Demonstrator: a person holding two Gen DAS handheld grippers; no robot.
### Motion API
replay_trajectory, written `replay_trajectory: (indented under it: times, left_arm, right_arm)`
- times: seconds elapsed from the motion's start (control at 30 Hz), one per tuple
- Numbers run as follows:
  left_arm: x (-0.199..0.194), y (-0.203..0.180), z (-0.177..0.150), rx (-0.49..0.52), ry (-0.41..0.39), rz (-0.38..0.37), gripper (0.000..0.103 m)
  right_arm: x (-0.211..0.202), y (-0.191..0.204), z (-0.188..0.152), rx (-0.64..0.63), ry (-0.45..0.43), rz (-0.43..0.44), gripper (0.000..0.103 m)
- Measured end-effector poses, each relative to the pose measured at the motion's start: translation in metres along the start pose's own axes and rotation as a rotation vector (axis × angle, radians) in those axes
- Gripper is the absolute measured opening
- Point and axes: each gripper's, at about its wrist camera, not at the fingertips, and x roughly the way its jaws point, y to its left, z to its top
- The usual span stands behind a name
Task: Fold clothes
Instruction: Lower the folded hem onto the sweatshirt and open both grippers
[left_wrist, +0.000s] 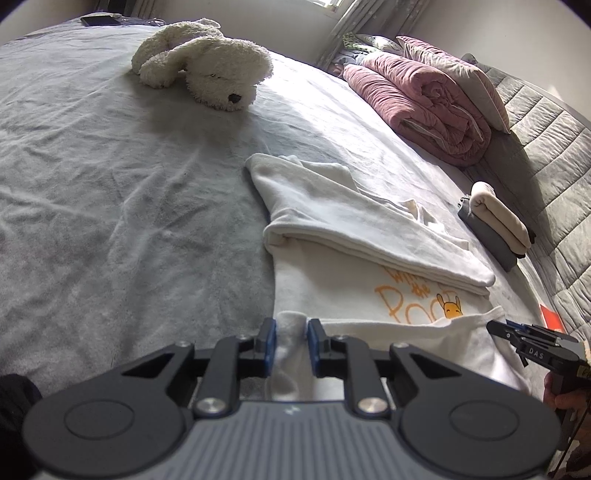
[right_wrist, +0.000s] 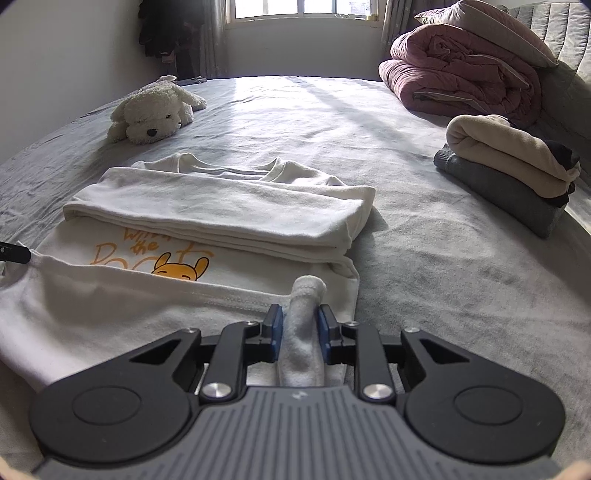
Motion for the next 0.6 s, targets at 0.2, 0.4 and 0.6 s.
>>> replay_trajectory:
  times: [0.2,0.4,0.6]
  left_arm:
    - [-0.008,-0.006,-0.004,0.048,-0.032,0.005,0.009]
    - [-0.012,-0.007,0.001,0.043,-0.054,-0.017,0.007]
    - [-0.020,-0.014,0.007,0.064,-0.107,-0.034,0.007]
  right_arm:
    - [0.000,0.005,-0.002,0.011,-0.022,-0.028,0.017]
    - [-0.010,0.012,0.000,-0.019,-0.070,-0.071,0.007]
    - [-0.026,0.017,0.000,-0.073,-0.141,-0.125,0.006]
